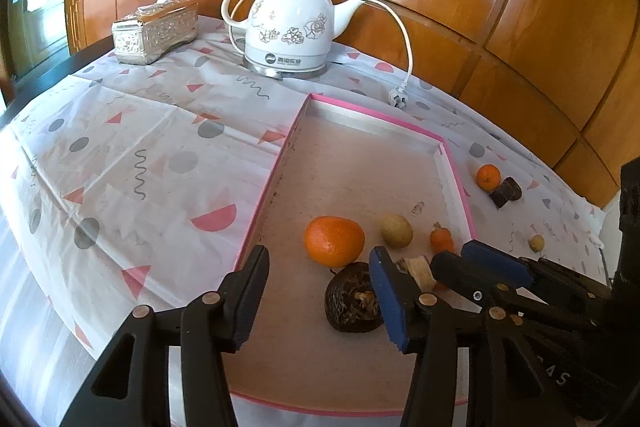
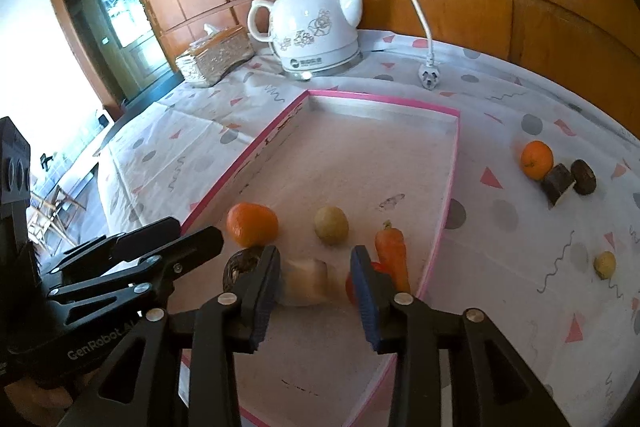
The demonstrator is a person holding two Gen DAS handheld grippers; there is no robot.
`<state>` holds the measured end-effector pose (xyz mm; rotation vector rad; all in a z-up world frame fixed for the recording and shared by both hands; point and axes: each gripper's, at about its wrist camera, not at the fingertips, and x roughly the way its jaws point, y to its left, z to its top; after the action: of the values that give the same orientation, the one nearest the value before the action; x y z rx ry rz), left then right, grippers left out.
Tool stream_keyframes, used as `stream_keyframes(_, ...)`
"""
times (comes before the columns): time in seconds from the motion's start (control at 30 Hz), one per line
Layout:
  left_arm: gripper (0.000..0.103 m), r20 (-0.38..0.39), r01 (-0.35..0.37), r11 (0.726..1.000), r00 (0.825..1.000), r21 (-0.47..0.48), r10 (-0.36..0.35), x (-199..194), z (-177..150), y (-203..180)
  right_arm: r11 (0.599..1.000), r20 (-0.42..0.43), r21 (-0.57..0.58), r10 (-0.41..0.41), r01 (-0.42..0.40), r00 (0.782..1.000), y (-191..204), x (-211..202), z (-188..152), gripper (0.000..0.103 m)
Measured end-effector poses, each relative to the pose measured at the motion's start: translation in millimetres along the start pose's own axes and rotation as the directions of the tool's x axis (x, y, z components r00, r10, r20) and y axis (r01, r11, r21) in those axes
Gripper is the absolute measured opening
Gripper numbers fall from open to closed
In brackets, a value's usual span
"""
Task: Organize fruits
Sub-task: 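Carry the light cut log piece into the pink tray and open the right tool, then move the right tool to the small yellow potato and close on it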
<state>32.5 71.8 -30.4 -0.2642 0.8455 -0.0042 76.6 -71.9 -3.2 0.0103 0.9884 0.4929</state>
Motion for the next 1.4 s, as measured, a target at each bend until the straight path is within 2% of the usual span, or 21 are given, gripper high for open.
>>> stream_keyframes(0.3,0.053,0.002,0.004,1.000,1.000,0.015,-0.004,-1.9,-0.6,-6.8,0.998,0.030,0.037,-0.049,0.048,0.998,-10.6,-12.8,-8.8,0.038)
stream_keyframes(1.0,0.053,-0.015,0.035,0.994,0.999,0.103,-0.034,-3.1,-4.7,-36.6,0.972,0.075,0.200,-0.140,0.123,0.987,-64.9,-42.4,-24.7,0.038)
stream_keyframes(1.4,0.054,-0.040,0.066,0.985,0.997,0.161,-0.061,3.1,-6.2,-58.2,0.916,0.047,0.336,-0.249,0.219,0.967,-125.2,-61.1,-53.7,0.038)
